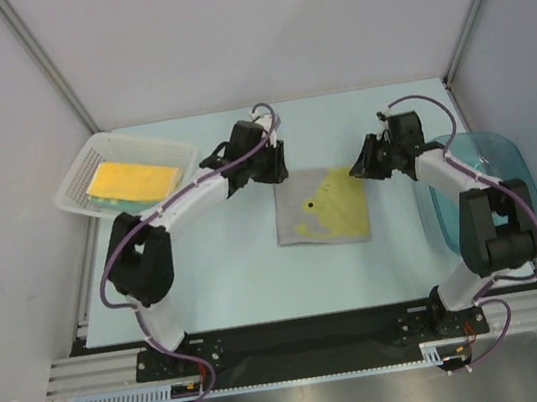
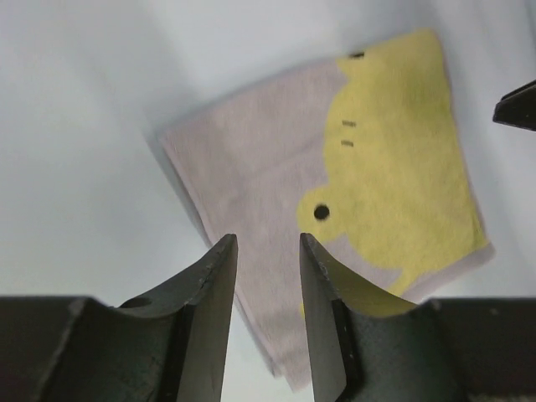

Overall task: Fold and stack the towels
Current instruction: Fold the towel

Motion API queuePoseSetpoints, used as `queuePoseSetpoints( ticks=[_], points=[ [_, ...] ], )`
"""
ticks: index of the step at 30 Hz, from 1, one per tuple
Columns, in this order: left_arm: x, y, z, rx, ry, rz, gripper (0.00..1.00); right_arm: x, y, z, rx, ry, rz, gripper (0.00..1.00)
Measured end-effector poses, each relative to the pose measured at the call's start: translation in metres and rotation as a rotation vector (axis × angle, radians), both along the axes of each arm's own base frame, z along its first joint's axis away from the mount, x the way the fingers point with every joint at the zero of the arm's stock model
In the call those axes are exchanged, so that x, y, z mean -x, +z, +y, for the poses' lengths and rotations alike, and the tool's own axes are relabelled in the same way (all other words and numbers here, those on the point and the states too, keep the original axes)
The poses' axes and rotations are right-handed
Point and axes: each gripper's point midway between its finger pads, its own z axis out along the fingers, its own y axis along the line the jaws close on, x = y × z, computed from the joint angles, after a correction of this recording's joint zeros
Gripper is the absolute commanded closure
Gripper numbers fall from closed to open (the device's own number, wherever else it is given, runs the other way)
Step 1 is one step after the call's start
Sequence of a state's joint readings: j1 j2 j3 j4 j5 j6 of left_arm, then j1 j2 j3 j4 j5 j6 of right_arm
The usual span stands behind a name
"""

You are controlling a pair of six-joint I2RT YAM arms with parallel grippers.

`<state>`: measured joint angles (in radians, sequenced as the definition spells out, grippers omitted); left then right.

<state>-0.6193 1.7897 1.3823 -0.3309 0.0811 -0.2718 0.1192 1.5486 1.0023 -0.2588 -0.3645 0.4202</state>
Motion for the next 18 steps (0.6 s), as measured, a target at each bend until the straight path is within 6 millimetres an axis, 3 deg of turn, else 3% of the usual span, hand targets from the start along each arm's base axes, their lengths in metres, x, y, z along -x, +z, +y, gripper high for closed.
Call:
queuePoseSetpoints(
  ticks=[2, 5, 12, 16, 18],
  points=[
    [-0.023, 0.003, -0.007, 0.016, -0.025, -0.027, 0.59, -0.02, -0.002, -0.002, -0.015, 0.009, -0.008, 0.71],
    [-0.041, -0.019, -0.012, -0.001, -0.059, -0.009, 0.59, -0.038, -0.016, -0.004, -0.019, 0.025, 0.01, 0.71],
    [-0.049, -0.085, -0.01, -0.096, -0.094, 0.09, 0.59, -0.064, -0.063, -0.011, 0.001, 0.048, 0.082, 0.72],
    [-0.06, -0.097, -0.004, -0.143, -0.073, 0.091, 0.59, -0.07, -0.084, -0.017, 0.017, 0.042, 0.111, 0.71],
    [-0.068, -0.099, 0.0, -0.164, -0.055, 0.082, 0.59, -0.075, -0.082, -0.019, 0.019, 0.038, 0.099, 0.71]
  ],
)
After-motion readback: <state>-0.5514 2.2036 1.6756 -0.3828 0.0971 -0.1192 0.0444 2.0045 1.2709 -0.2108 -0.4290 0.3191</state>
